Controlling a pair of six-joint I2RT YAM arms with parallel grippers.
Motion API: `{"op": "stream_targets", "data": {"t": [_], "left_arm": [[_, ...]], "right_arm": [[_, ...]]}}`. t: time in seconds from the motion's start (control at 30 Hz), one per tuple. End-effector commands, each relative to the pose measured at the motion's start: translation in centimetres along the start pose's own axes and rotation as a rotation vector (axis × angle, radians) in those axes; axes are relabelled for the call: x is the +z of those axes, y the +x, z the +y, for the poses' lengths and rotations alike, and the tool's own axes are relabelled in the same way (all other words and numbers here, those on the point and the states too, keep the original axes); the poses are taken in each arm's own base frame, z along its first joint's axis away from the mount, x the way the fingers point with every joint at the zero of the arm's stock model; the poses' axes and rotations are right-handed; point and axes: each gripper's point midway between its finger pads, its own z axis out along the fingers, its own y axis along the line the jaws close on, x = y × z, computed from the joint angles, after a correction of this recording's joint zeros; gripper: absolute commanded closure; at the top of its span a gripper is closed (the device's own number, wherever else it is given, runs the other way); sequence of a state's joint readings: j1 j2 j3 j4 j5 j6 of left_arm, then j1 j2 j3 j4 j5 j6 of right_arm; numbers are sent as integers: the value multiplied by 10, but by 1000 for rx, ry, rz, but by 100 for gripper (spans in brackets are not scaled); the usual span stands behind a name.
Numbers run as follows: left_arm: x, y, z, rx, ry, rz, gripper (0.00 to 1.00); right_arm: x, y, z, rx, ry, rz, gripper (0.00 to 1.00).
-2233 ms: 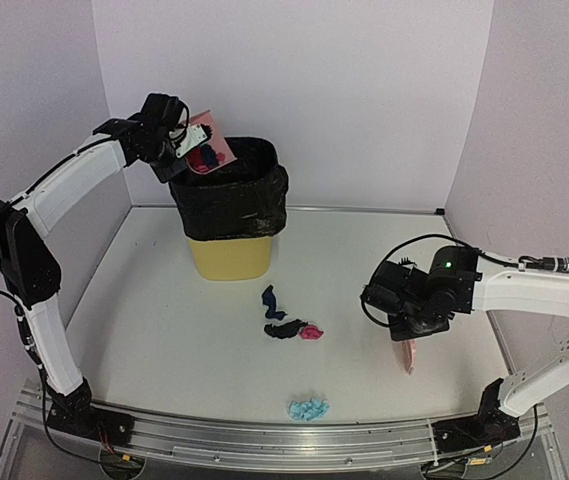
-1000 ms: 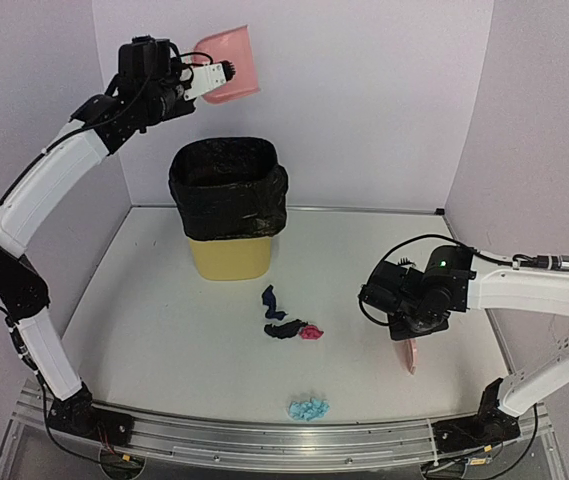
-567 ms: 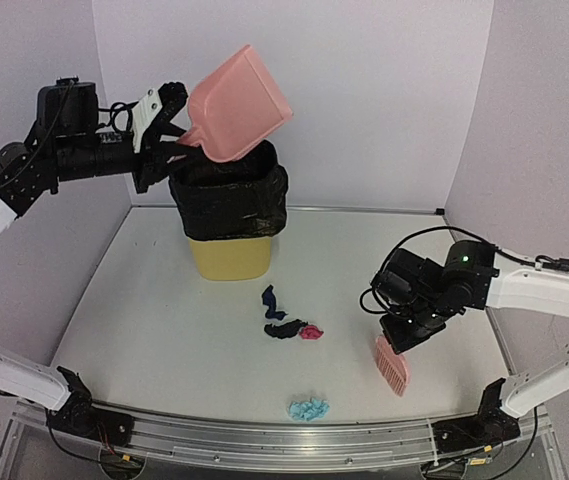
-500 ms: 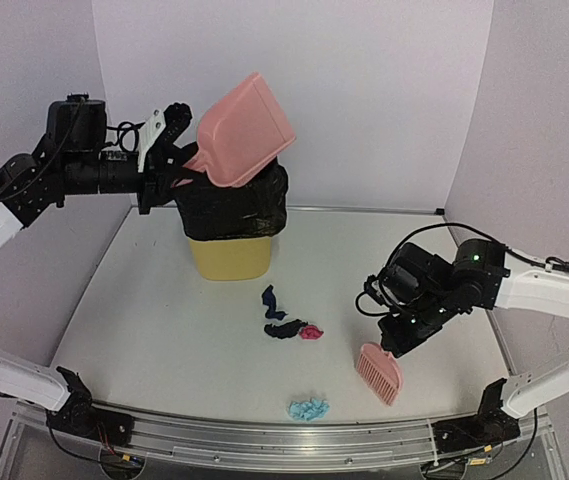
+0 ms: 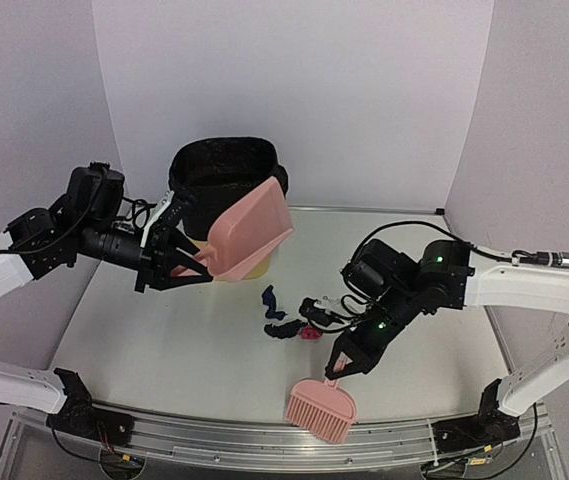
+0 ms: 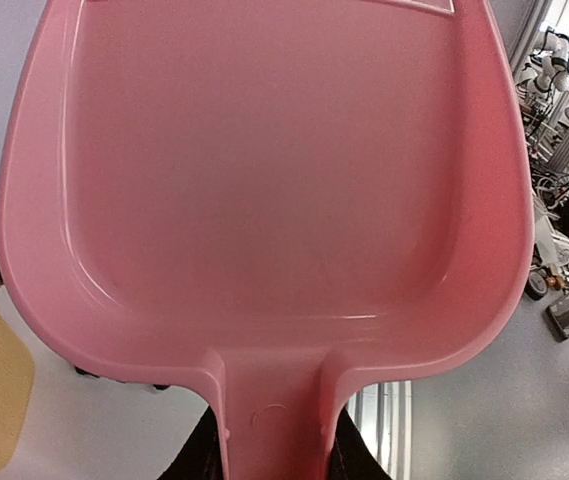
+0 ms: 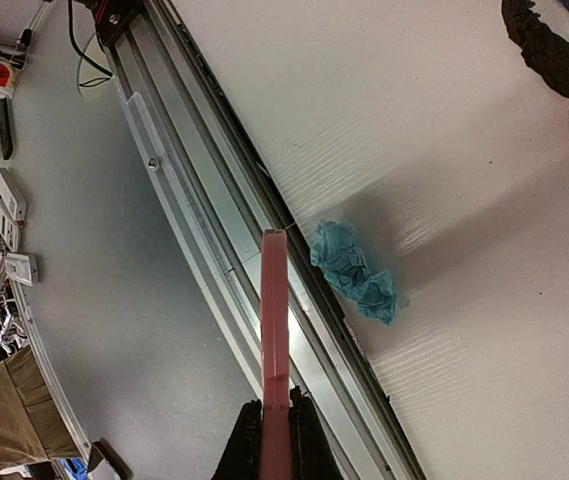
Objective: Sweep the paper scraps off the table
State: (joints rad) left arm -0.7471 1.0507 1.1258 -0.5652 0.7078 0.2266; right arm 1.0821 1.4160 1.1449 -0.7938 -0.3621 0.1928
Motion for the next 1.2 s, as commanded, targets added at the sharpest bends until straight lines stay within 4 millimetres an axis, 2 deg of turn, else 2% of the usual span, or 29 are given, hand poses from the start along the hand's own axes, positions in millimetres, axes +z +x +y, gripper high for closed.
{"op": "stream_targets", "data": {"t": [0.0,0.1,0.27,0.47,0.53,0.6,0.7,0.8,0.87,0.9,1.03,1.17], "left_arm": [[5,17,-15,-124,84,-15,100],[15,46,-9,-211,70,39,100],[26,73,-5,-279,69,74,100],[30,107,16,-388,-62,183,100],[31,114,19,-405,-87,194,100],[33,121,23,-426,-106,200,100],[38,138,32,-483,-152,228,100],[40,152,36,-530,-182,244,100],[41,153,35,-538,-177,223,100],[40,152,35,-538,-179,206,100],[40,155,38,-564,-204,141,100],[35,149,40,-588,-234,95,100]], "right_arm": [[10,-29,-2,-88,20,-41,100],[16,-35,-17,-151,91,-55,100],[16,-53,-48,-159,142,-99,100],[-2,-76,-104,-65,223,-142,100],[-14,-90,-115,-52,242,-179,100],[-25,-101,-115,-59,235,-214,100],[-46,-120,-96,-134,191,-277,100],[-64,-125,-73,-254,144,-325,100],[-73,-126,-68,-334,158,-346,100],[-77,-128,-70,-381,189,-351,100],[-80,-150,-99,-493,380,-359,100],[-70,-177,-116,-620,457,-353,100]]}}
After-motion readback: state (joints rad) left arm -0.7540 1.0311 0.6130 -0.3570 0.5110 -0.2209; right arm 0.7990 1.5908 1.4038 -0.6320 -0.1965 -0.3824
